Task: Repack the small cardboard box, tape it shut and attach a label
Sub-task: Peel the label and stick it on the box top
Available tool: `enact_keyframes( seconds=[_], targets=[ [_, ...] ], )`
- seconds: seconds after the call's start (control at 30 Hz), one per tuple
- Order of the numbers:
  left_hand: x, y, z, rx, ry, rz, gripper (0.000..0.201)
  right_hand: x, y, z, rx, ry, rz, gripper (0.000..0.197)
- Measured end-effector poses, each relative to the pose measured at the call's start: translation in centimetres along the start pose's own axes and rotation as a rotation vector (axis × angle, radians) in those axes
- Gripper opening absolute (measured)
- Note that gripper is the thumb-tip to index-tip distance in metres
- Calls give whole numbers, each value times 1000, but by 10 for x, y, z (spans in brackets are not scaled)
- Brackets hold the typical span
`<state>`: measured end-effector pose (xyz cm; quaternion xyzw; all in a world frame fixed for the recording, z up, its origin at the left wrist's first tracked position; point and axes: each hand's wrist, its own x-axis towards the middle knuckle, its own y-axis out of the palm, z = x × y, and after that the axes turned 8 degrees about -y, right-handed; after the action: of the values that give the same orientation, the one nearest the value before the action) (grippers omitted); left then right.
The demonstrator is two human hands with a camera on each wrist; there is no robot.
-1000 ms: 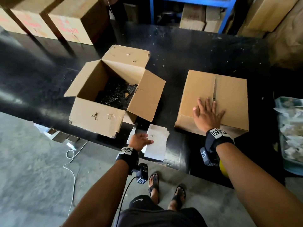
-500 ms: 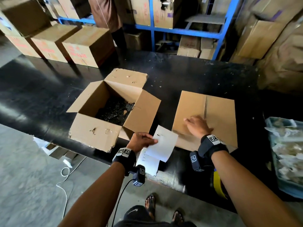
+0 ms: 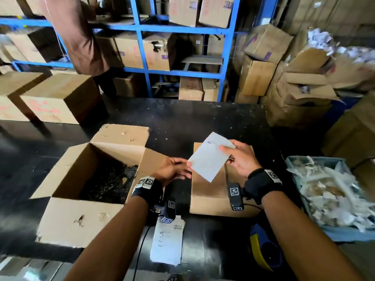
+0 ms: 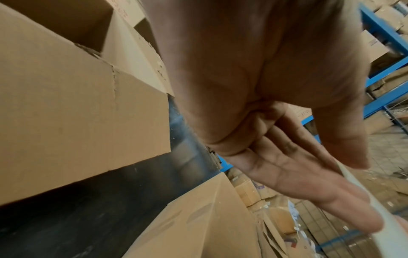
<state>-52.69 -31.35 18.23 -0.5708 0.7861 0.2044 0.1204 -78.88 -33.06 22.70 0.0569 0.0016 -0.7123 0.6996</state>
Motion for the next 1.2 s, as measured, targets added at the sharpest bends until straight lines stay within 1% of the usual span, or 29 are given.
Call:
enact_keyframes(
  seconds=[0.13,0.27,0.37,0.43,0.57,0.7,0.77,0.9,1.03,1.2],
  targets=[
    [13,-14,-2,-45,-7,92,27,8,-4,-7,-52,-20,-58,14],
    [26,-25,-3,-44,-13,136,17,10,1,-16,-101,-20,-110,15],
    [32,-27,-3,-24,-5,148,15,11,3,-19,-94,0,-130,17],
    [35,-27,-3,-10,-3,147,16,13,3,-18,-91,14,-139,18],
    [41,-25,-3,-30,6,119,11,17,3,-16,-92,16,-131,21],
    [47,-23,-4,-38,29,81,12,24,1,-13,-82,28,-121,21],
    [49,-22,-6,-44,36,71,10,27,-1,-12,-74,31,-117,20],
    [50,-20,-11,-33,50,63,16,31,-4,-11,-83,28,-113,19],
    [53,-20,-12,-3,61,61,23,34,-9,-12,-79,23,-100,23],
    [54,-20,-13,14,60,64,15,40,-11,-14,-83,28,-91,24]
  ],
)
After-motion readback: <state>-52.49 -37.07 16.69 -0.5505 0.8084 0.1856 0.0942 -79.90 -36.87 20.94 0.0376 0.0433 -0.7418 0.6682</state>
